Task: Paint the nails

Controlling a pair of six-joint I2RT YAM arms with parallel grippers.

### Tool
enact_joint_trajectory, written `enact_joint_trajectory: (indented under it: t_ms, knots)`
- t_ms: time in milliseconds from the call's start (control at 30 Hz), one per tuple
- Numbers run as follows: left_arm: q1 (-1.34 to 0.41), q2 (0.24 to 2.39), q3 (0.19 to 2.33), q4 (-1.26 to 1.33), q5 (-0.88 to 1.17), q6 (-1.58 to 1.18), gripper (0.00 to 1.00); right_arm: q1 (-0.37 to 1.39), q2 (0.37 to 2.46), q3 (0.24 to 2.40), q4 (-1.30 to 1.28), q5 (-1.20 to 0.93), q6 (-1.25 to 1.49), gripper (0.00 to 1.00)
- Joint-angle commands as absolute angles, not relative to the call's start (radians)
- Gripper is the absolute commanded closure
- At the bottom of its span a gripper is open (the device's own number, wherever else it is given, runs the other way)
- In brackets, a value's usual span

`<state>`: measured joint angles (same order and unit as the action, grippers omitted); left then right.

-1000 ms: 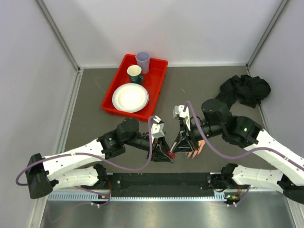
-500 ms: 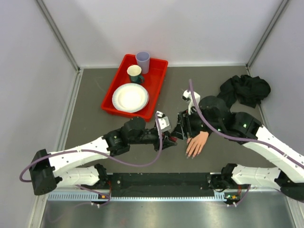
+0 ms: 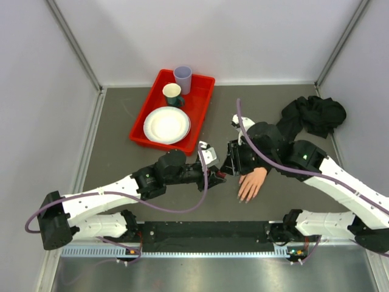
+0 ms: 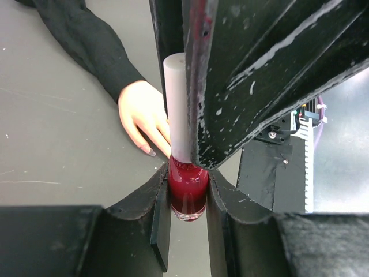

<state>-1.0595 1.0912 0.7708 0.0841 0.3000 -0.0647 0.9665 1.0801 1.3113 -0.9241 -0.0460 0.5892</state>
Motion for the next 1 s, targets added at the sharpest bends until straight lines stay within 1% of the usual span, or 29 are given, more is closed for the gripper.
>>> enact_joint_trajectory:
  t_ms: [0,33,100,133,167,200,267,333,367,400,433,467,500,600,700,833,967]
  knots:
    - [-1.063,1.074,0.790,0.146,0.296,-0.055,1.00,0.982,1.092,1.354,-0.908,-0.048,0.589,0.67]
    - [-1.063,1.074,0.790,0.146,0.304,-0.055,1.00,0.982,1.098,1.359,-0.911,-0.045,0.583,0.74]
    - [-1.063,1.071,0.788,0.144,0.319,-0.055,1.00,0.983,1.098,1.361,-0.914,-0.038,0.574,0.83]
    - [-1.063,1.069,0.788,0.144,0.343,-0.055,1.00,0.982,1.097,1.362,-0.914,-0.035,0.563,0.93]
    - [-1.063,1.065,0.788,0.143,0.362,-0.055,1.00,0.982,1.097,1.364,-0.914,-0.035,0.557,0.99]
    - [-1.063,1.060,0.784,0.146,0.379,-0.058,1.00,0.982,1.094,1.365,-0.914,-0.038,0.548,1.00]
    - [-1.063,1.043,0.776,0.155,0.437,-0.074,1.00,0.982,1.082,1.364,-0.901,-0.058,0.503,1.00]
    - [-1.062,1.028,0.766,0.163,0.472,-0.107,1.00,0.982,1.066,1.330,-0.836,-0.142,0.421,1.00]
    - [-1.062,1.011,0.762,0.167,0.535,-0.115,1.00,0.980,1.042,1.310,-0.801,-0.184,0.384,1.00]
    - [-1.062,1.003,0.756,0.192,0.582,-0.127,1.00,0.982,1.026,1.263,-0.767,-0.290,0.346,1.00]
    - [-1.062,0.991,0.753,0.210,0.622,-0.158,1.00,0.982,1.013,1.238,-0.738,-0.352,0.280,1.00]
    - [-1.060,0.988,0.753,0.228,0.722,-0.176,1.00,0.982,0.988,1.215,-0.668,-0.411,0.253,1.00]
    - [-1.060,0.985,0.752,0.250,0.768,-0.195,1.00,0.982,0.979,1.178,-0.641,-0.514,0.208,1.00]
    - [-1.060,1.006,0.767,0.325,0.941,-0.300,1.00,0.982,0.966,1.140,-0.562,-0.686,0.143,1.00]
    - [-1.060,1.026,0.785,0.354,1.011,-0.331,1.00,0.982,0.980,1.147,-0.549,-0.753,0.100,1.00]
    - [-1.060,1.023,0.787,0.347,0.991,-0.321,1.00,0.982,1.000,1.181,-0.586,-0.782,0.058,1.00]
    - [-1.060,1.012,0.798,0.273,0.910,-0.270,1.00,0.983,0.983,1.183,-0.597,-0.686,0.072,1.00]
